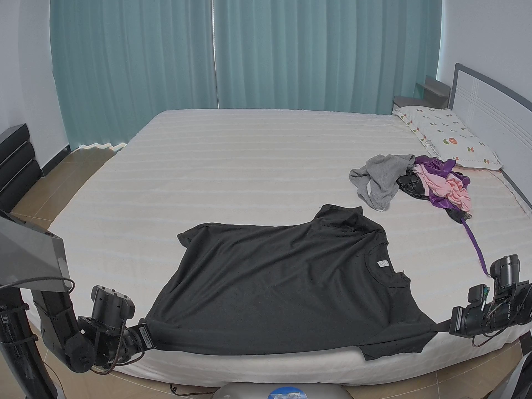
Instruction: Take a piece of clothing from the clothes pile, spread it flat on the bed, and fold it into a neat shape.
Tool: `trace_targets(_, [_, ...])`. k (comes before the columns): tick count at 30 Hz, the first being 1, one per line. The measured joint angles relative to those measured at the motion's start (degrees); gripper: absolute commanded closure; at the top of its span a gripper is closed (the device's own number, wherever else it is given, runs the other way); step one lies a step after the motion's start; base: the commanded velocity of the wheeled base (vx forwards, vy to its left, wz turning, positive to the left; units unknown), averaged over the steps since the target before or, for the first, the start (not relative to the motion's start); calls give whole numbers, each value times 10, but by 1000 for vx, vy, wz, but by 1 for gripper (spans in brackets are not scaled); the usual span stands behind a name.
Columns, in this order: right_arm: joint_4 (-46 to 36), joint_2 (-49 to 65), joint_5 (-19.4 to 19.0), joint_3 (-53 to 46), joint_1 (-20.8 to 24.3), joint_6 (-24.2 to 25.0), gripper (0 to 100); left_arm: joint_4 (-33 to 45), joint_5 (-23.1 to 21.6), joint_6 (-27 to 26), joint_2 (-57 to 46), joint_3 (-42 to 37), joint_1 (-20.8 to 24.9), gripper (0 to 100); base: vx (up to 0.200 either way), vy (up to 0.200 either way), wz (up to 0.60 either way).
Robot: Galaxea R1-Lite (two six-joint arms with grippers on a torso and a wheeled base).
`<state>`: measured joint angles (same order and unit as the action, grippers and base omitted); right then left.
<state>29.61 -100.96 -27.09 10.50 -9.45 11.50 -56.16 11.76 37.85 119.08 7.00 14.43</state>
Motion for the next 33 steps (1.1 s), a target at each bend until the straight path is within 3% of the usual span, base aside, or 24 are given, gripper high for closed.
trace_targets(6, [0, -41, 10, -6, -1, -48, 100, 11, 0, -5, 5, -11, 17, 100, 0, 0, 0])
trace_targets(7, [0, -50, 12, -8, -1, -57, 0, 12, 0, -6, 7, -12, 20, 100, 0, 0, 0])
trace_targets(8, [2, -58, 15, -9, 0, -64, 0, 13, 0, -6, 9, -13, 22, 100, 0, 0, 0])
trace_targets(9, [3, -68, 18, -9, 1, -70, 0, 14, 0, -6, 11, -14, 24, 0, 0, 0, 0])
trace_targets(14, [19, -108, 23, -2, 4, -81, 0, 13, 0, -5, 20, -14, 28, 0, 0, 0, 0])
trace_targets(23, [76, -137, 16, 42, 9, -13, 0, 10, -1, 0, 25, -8, 28, 0, 0, 0, 0])
trace_targets(33, [230, -219, 20, 65, 46, 42, 0, 8, -2, 22, 18, 12, 10, 0, 0, 0, 0])
